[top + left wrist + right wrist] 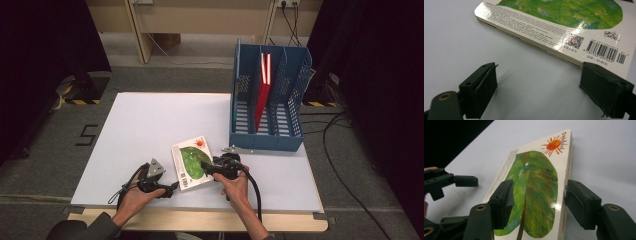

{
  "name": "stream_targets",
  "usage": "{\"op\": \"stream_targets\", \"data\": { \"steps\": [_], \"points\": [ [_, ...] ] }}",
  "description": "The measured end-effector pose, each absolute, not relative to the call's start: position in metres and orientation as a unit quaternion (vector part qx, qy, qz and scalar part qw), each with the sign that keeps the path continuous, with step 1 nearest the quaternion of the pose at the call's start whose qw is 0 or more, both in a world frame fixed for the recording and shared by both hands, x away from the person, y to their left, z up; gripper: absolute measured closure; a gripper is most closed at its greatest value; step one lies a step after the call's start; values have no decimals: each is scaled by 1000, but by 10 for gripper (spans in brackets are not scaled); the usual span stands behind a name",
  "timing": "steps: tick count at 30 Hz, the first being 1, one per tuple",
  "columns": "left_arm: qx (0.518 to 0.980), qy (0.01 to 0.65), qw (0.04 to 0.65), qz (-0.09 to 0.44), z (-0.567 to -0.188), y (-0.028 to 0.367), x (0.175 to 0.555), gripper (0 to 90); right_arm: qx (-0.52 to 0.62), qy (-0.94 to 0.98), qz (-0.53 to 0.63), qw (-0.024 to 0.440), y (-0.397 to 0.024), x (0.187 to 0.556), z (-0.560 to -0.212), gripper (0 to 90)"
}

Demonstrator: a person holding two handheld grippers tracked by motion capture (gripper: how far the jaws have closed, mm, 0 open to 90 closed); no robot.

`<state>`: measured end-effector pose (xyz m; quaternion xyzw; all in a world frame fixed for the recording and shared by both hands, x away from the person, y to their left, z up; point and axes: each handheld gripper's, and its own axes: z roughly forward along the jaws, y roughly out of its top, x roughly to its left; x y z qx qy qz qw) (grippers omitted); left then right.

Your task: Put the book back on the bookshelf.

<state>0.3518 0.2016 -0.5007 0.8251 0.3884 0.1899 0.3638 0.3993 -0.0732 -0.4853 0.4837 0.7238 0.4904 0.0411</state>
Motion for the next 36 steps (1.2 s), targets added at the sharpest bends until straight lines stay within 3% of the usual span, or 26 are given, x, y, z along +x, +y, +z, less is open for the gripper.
{"op": "stream_targets", "data": {
  "steps": [12,22,36],
  "points": [
    [825,387,360,200,-500,201,351,117,464,712,525,48,-69,395,-462,494],
    [823,387,363,205,-501,203,349,123,419,720,550,65,-53,387,-436,616],
    [816,389,364,223,-502,196,349,106,366,741,557,86,-21,380,-414,645]
  ]
}}
